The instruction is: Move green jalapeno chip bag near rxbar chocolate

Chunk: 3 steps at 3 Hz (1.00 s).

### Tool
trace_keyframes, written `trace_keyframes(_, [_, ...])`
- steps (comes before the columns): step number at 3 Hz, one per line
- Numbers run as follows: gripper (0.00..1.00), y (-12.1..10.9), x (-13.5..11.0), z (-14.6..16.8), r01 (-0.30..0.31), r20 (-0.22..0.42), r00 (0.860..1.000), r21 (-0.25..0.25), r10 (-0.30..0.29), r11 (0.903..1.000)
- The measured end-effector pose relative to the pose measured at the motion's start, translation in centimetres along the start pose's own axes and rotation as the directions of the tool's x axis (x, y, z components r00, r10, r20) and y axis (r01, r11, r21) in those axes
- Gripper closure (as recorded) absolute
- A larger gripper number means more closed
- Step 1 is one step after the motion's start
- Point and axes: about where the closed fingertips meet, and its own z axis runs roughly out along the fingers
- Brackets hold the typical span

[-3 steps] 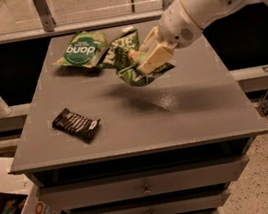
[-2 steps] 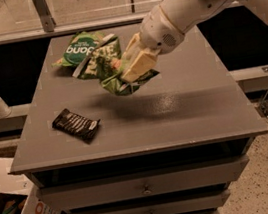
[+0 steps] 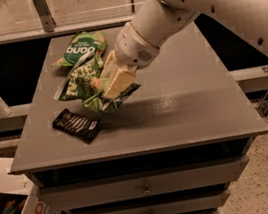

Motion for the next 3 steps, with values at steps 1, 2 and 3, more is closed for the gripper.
trace_keyframes(1, [1.00,-0.2,1.6,1.5,-0.011,-0.019,1.000,-0.014,0.011,0.9998])
trace_keyframes(2, [1.00,0.1,3.2,2.6,-0.027,-0.034,0.999,-0.029,0.026,0.9992])
trace_keyframes(3, [0.82,0.8,4.1,3.3,-0.045,-0.050,0.998,-0.059,0.042,0.9972])
